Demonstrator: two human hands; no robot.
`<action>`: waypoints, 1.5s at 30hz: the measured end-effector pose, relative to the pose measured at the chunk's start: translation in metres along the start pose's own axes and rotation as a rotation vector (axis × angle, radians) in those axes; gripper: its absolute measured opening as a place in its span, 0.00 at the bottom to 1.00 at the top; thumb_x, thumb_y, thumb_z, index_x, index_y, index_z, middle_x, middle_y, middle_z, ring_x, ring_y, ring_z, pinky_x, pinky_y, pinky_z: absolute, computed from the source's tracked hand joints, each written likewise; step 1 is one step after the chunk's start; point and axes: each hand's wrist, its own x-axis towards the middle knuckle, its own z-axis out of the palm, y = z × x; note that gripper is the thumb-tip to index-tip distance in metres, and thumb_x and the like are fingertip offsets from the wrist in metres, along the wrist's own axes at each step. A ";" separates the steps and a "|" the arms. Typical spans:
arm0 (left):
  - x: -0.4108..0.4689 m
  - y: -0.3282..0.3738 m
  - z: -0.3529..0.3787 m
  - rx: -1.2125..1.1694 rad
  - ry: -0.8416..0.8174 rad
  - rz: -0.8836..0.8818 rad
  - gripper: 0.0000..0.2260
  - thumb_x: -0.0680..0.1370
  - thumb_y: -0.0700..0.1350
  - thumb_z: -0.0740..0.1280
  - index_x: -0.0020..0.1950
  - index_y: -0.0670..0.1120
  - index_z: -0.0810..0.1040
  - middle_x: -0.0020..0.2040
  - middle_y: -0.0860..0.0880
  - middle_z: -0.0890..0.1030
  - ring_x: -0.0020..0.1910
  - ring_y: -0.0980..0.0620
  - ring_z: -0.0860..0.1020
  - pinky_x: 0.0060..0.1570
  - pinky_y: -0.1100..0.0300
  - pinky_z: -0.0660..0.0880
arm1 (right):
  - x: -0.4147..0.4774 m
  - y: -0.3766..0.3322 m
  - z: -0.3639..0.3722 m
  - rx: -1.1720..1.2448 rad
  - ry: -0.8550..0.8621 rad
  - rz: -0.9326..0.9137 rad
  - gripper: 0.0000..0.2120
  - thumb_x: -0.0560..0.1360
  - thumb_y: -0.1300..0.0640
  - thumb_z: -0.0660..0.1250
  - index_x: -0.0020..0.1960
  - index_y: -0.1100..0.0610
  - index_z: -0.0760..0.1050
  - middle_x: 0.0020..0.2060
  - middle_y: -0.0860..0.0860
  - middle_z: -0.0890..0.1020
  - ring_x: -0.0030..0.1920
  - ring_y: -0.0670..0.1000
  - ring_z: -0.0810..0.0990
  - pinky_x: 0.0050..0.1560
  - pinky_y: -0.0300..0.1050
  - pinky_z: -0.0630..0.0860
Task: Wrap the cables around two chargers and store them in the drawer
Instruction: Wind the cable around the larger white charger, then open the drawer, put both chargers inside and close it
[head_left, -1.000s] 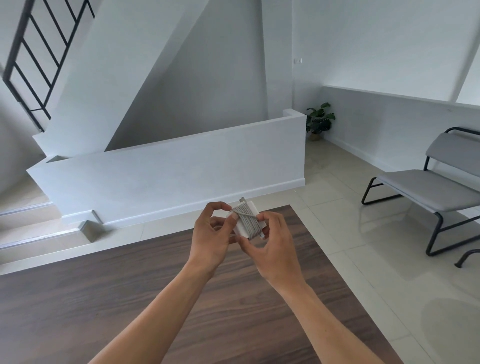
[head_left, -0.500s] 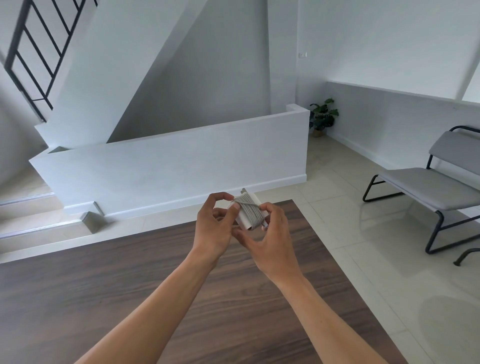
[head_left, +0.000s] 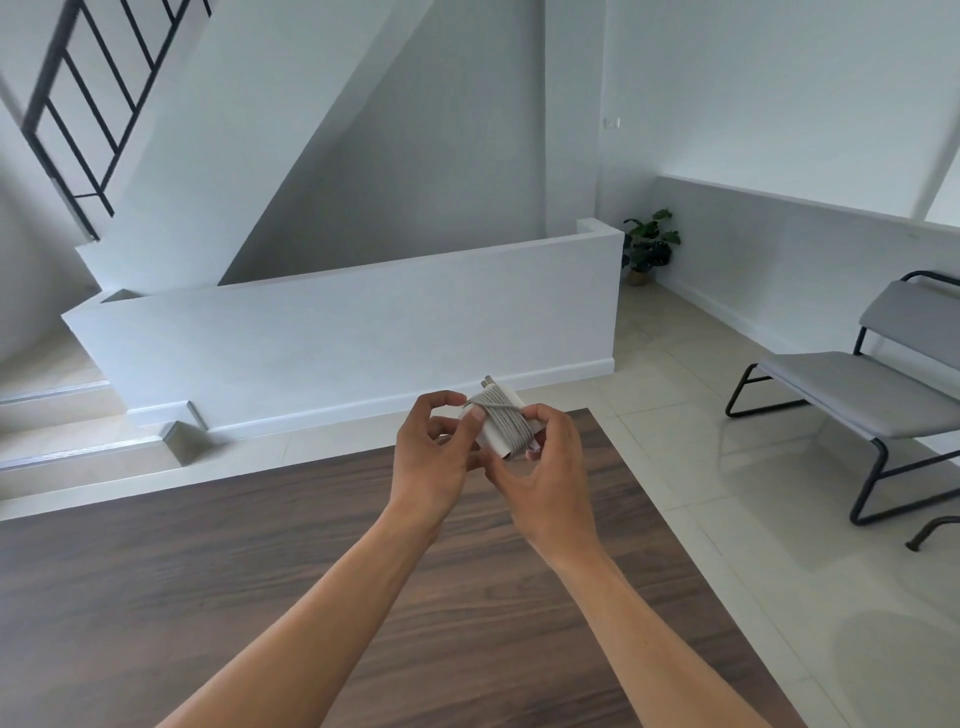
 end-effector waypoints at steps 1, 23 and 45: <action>0.000 0.000 0.000 -0.010 0.002 -0.004 0.06 0.78 0.43 0.69 0.53 0.47 0.77 0.40 0.44 0.81 0.32 0.49 0.82 0.39 0.55 0.82 | 0.000 0.000 0.001 0.001 0.006 -0.015 0.27 0.69 0.49 0.76 0.61 0.46 0.65 0.57 0.43 0.70 0.58 0.45 0.71 0.55 0.39 0.72; -0.025 -0.027 -0.076 -0.068 0.145 -0.200 0.11 0.77 0.42 0.71 0.56 0.38 0.78 0.48 0.39 0.84 0.42 0.45 0.86 0.44 0.57 0.83 | -0.032 -0.006 0.039 -0.102 -0.184 -0.111 0.33 0.68 0.50 0.75 0.68 0.51 0.64 0.59 0.42 0.71 0.61 0.46 0.70 0.62 0.45 0.72; -0.150 -0.174 -0.230 0.358 0.521 -0.316 0.06 0.76 0.48 0.71 0.51 0.53 0.76 0.40 0.48 0.83 0.38 0.50 0.83 0.39 0.50 0.82 | -0.180 0.034 0.174 -0.026 -0.790 0.091 0.33 0.68 0.54 0.76 0.68 0.49 0.65 0.56 0.42 0.71 0.61 0.46 0.71 0.60 0.32 0.63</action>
